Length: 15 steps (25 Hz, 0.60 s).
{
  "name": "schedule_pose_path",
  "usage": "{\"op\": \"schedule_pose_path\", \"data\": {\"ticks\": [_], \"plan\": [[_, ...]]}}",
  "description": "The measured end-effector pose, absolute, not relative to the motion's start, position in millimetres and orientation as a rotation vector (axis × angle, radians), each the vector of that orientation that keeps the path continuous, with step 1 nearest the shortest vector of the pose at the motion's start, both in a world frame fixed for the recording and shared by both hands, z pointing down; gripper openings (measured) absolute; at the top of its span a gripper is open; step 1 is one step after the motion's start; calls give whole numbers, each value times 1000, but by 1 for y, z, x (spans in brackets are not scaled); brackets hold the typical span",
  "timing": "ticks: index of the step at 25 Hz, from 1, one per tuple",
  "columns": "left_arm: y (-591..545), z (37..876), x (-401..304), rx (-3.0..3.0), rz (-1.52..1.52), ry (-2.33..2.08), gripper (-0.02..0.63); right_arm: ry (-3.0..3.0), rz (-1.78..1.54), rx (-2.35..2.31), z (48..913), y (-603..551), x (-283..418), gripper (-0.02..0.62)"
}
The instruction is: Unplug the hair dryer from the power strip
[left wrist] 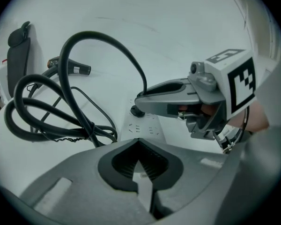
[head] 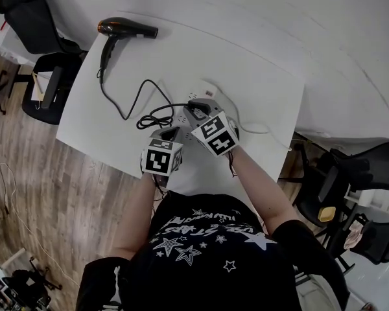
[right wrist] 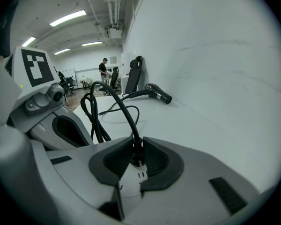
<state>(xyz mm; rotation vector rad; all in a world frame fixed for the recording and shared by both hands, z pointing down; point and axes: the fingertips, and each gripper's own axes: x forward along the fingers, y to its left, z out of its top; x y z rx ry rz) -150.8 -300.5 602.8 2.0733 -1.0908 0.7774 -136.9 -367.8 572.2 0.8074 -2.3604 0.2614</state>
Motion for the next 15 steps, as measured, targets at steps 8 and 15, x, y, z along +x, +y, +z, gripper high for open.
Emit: {"op": "schedule_pose_path", "data": {"ticks": [8,15], "plan": [[-300,603,-149,2089,811,-1102,7,-2366,310,792,575,-370,-132,71],[-299,603,-149,2103,776,-1101,7,-2419,464,812,575,-373,-127,71]]}}
